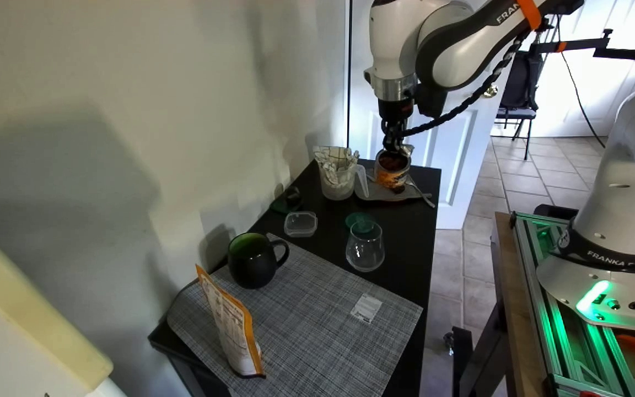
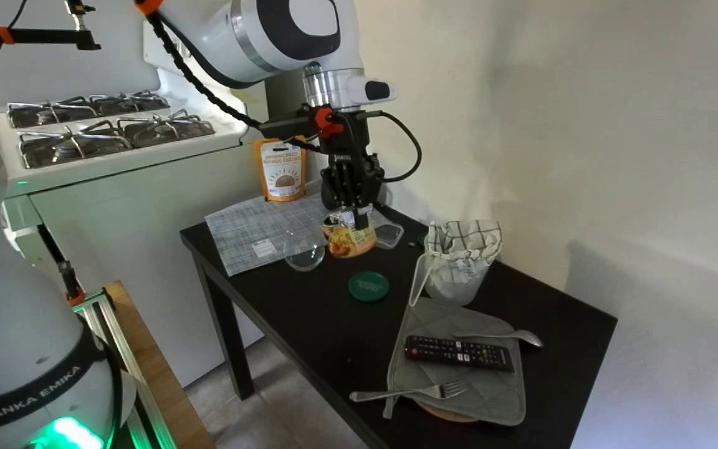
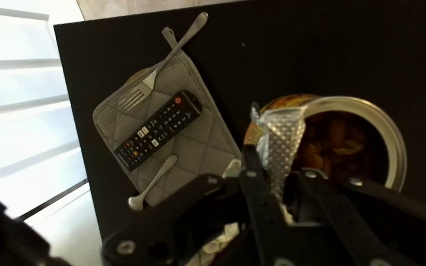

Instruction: Pick up the yellow can and pour some of the substance into the clear square lunch box

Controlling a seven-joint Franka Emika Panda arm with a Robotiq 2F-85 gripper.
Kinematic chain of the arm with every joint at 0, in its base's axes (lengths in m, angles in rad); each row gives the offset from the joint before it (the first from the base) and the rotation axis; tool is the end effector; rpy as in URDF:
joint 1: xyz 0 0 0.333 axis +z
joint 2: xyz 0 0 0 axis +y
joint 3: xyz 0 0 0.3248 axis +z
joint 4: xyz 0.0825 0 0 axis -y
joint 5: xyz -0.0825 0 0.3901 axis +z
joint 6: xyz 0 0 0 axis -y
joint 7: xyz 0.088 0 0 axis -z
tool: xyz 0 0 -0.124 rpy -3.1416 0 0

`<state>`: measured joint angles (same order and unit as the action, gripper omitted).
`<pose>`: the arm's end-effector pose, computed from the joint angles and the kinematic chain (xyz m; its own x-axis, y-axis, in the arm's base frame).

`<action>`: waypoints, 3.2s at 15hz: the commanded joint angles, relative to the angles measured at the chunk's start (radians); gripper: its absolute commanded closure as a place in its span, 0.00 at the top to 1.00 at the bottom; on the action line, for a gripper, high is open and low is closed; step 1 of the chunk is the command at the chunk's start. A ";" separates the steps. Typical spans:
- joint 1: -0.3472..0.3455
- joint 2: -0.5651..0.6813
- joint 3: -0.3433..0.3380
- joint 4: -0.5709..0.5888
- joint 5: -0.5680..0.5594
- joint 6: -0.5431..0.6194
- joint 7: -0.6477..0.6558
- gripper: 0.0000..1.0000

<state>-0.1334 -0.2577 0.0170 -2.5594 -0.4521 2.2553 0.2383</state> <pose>0.4224 -0.0674 0.3443 0.9980 -0.0609 -0.0145 -0.0522 -0.9382 0.3423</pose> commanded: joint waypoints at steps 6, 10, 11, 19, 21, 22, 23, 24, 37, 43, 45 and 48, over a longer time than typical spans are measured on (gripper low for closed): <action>0.006 0.139 0.078 0.282 -0.148 -0.217 0.309 0.04; 0.059 0.277 0.086 0.441 -0.283 -0.354 0.445 0.04; 0.082 0.319 0.088 0.476 -0.323 -0.385 0.479 0.04; 0.227 0.473 0.073 0.551 -0.435 -0.478 0.485 0.17; 0.233 0.496 0.072 0.569 -0.439 -0.484 0.484 0.17; 0.233 0.498 0.069 0.573 -0.440 -0.484 0.484 0.17; 0.232 0.498 0.067 0.574 -0.441 -0.484 0.484 0.04; 0.240 0.510 0.068 0.580 -0.470 -0.472 0.493 0.04; 0.285 0.670 0.069 0.652 -0.776 -0.286 0.533 0.04; 0.368 0.731 0.093 0.732 -0.742 -0.501 0.478 0.04; 0.401 0.762 0.096 0.768 -0.741 -0.618 0.472 0.04; 0.420 0.797 0.099 0.806 -0.756 -0.706 0.459 0.04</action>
<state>0.2711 0.4895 0.1173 -1.8140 -1.2003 1.6272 0.7260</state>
